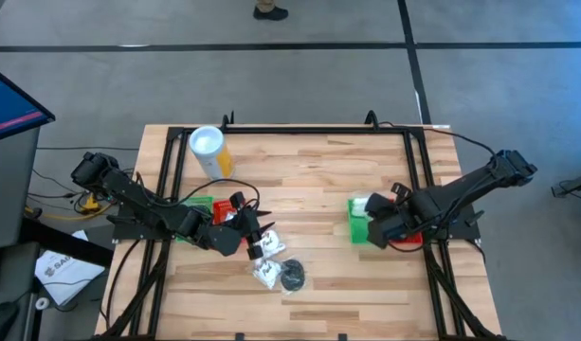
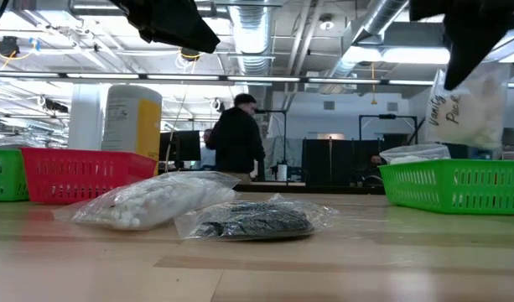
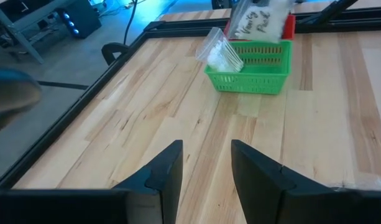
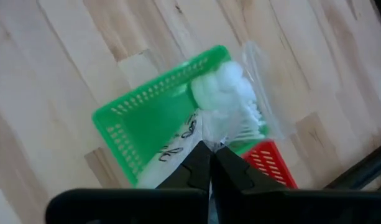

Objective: Pick & Place Travel size toiletries
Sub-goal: Put the white cotton pack into the right green bin

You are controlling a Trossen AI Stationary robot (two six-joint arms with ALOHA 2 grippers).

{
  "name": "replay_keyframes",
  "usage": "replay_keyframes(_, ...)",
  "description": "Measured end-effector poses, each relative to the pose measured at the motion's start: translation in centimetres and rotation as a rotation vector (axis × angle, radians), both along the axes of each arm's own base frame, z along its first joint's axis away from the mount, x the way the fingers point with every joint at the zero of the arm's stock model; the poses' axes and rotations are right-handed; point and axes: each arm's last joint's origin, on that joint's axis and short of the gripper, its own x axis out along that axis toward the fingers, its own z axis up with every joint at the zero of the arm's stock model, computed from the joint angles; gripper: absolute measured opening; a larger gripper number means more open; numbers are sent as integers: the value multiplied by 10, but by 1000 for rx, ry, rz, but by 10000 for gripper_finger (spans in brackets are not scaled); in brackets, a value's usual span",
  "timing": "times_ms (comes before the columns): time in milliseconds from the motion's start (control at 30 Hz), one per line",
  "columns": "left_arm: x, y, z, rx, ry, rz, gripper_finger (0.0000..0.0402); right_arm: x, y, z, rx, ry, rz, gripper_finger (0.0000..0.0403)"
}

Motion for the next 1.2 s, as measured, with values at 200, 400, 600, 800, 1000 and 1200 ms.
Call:
replay_keyframes(200, 0, 0, 0, -3, 2, -6, 126, -4, -9, -10, 89, -95, 30, 0)
replay_keyframes(400, 0, 0, 0, -3, 2, -6, 126, -4, -24, -18, 100, -49, 69, 0)
replay_keyframes(600, 0, 0, 0, -2, 3, -7, 126, 8, -34, -21, 158, -69, 209, 0)
replay_keyframes(800, 0, 0, 0, -1, 3, -7, 126, 16, -49, -28, 178, -8, 230, 0)
replay_keyframes(1000, 0, 0, 0, 0, 6, -7, 126, 26, -56, -38, 178, 49, 296, 0)
replay_keyframes(1200, 0, 0, 0, 0, 7, -8, 126, 30, -62, -40, 209, 55, 360, 0)
